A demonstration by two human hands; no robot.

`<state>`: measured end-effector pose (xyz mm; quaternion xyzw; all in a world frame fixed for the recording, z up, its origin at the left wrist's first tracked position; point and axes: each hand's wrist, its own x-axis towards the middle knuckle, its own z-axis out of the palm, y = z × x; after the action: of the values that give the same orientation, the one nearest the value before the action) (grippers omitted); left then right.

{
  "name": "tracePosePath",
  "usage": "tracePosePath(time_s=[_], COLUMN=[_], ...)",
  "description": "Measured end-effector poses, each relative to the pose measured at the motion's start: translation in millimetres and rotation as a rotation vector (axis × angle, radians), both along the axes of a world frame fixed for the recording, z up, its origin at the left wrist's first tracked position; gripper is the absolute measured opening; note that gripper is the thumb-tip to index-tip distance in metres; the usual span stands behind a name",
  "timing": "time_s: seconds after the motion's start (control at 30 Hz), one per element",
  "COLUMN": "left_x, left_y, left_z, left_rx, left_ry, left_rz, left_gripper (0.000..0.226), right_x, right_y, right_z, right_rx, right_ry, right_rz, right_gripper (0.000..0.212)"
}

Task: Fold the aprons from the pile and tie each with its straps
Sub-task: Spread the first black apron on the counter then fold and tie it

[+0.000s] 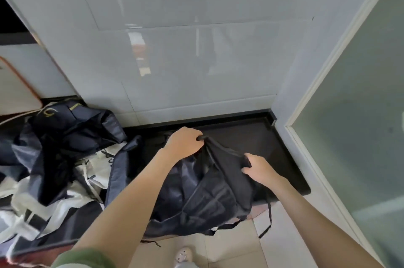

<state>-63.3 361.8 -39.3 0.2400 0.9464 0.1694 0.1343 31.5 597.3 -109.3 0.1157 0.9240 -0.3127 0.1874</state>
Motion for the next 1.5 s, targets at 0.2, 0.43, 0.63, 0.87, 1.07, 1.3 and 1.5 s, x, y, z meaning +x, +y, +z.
tracePosePath(time_s=[0.2, 0.43, 0.63, 0.87, 1.07, 1.3, 1.5], left_x=[39.1, 75.6, 105.0, 139.4, 147.5, 171.7, 156.3], left_y=[-49.8, -88.8, -120.8, -159.9, -153.7, -150.9, -174.6], left_z=[38.7, 70.7, 105.2, 158.3, 139.8, 124.7, 96.0], left_rx=[-0.189, -0.184, -0.080, -0.071, 0.035, 0.762, 0.759], left_ry=[0.307, 0.156, 0.007, -0.271, 0.042, -0.512, -0.367], left_rz=[0.293, 0.402, 0.448, 0.282, 0.450, 0.598, 0.505], left_gripper=[0.027, 0.027, 0.038, 0.026, 0.034, 0.038, 0.019], right_x=[-1.5, 5.5, 32.2, 68.0, 93.2, 111.9, 106.0], right_y=[-11.9, -54.5, -88.5, -99.4, -103.9, -108.2, -98.1], right_z=[15.9, 71.5, 99.9, 118.0, 111.3, 92.4, 86.8], right_rx=[-0.054, -0.437, -0.573, -0.502, -0.490, -0.427, -0.386], right_ry=[-0.001, 0.285, 0.699, 0.915, 0.886, 0.742, 0.841], right_rz=[-0.231, -0.461, -0.608, -0.674, -0.682, -0.613, -0.728], right_gripper=[0.039, 0.042, 0.049, 0.031, 0.051, 0.059, 0.039])
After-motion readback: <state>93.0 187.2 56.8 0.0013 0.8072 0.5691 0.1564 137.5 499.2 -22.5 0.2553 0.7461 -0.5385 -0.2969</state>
